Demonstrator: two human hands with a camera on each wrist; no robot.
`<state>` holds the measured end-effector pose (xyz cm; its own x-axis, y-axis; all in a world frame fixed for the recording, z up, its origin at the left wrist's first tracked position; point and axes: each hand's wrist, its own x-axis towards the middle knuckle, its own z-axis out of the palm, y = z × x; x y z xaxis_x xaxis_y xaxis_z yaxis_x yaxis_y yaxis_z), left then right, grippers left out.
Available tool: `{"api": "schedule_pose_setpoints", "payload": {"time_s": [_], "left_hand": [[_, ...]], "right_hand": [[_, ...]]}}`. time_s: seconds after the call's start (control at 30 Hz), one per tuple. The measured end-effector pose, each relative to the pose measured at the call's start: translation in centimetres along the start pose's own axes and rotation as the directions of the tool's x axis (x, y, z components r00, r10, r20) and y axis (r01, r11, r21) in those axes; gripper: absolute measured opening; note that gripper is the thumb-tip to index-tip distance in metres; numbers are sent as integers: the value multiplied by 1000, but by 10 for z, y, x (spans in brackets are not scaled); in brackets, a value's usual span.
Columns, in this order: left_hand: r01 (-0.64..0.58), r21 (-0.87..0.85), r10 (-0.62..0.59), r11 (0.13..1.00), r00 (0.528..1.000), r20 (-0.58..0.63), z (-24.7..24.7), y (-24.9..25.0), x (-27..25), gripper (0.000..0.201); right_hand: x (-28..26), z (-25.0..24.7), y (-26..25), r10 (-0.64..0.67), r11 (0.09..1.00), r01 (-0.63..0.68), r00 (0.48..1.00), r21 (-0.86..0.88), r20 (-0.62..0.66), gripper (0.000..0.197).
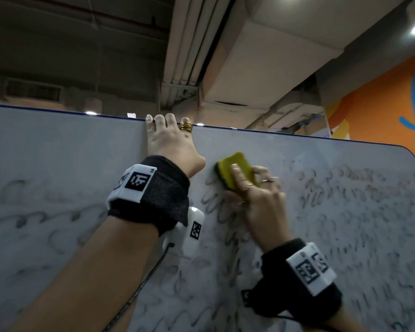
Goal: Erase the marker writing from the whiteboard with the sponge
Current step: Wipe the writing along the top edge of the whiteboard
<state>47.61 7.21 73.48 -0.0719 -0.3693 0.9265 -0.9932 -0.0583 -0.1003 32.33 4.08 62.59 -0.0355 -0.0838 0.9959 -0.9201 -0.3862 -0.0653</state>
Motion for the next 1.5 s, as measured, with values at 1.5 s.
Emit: {"api": "schedule_pose_setpoints", "payload": {"time_s": [1.5], "left_hand": [[-247,-159,257,956,965,44,27,124,24,72]], "right_hand": [[7,-5,104,67,996,-60,992,-68,107,54]]}}
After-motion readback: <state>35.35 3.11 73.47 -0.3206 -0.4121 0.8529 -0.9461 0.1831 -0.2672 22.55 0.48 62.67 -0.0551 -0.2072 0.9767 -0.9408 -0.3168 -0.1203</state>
